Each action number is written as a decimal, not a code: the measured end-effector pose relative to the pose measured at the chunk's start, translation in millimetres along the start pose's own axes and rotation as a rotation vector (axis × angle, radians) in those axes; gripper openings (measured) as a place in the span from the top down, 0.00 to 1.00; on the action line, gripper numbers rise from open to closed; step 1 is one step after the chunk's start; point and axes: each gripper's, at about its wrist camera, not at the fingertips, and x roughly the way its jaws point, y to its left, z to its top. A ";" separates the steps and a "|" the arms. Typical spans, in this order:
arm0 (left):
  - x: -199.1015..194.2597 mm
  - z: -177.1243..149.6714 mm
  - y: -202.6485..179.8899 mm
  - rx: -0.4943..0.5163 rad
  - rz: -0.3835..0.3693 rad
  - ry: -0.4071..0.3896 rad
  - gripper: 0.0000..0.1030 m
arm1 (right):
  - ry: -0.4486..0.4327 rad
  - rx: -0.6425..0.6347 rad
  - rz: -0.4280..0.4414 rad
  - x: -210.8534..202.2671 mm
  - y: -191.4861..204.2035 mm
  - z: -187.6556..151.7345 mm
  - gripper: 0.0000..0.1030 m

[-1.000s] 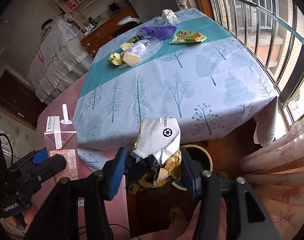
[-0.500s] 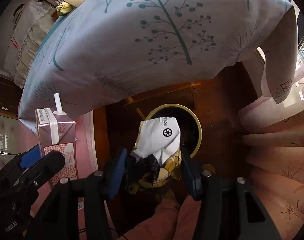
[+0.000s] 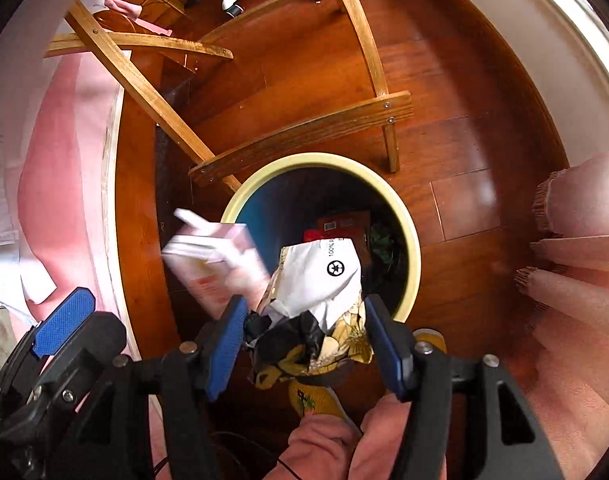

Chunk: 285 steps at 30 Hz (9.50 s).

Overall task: Collect trash
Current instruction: 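Carry the carton and wrapper over the wastebasket and open both grippers, then raise both tools back toward the table, then grasp the beige cube with the left gripper while the right gripper grasps the green NB cracker packet, then carry the cube and cracker packet over the wastebasket and open both grippers, then raise both tools back toward the table, then grasp the yellow crumpled paper with the left gripper while the right gripper grasps the white-lavender carton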

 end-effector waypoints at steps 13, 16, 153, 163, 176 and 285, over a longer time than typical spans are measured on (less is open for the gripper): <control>-63.8 9.5 21.8 -0.014 0.064 -0.025 0.01 | -0.057 -0.006 0.018 -46.3 31.7 0.2 0.25; -95.8 14.0 23.6 -0.022 0.064 -0.041 0.01 | -0.084 -0.010 0.033 -76.5 46.5 -4.0 0.25; -353.5 149.5 26.8 0.111 -0.020 -0.249 0.76 | -0.565 -0.255 -0.045 -381.0 201.5 18.5 0.82; -321.4 57.7 24.8 0.145 -0.086 -0.107 0.76 | -0.381 -0.230 -0.132 -333.0 190.4 -62.5 0.81; -130.0 -2.1 20.9 0.109 -0.073 0.093 0.76 | -0.133 0.041 -0.082 -129.0 75.7 -72.2 0.81; -175.8 455.8 162.1 0.031 -0.145 0.065 0.15 | -0.364 0.358 0.041 -238.1 269.3 320.6 0.53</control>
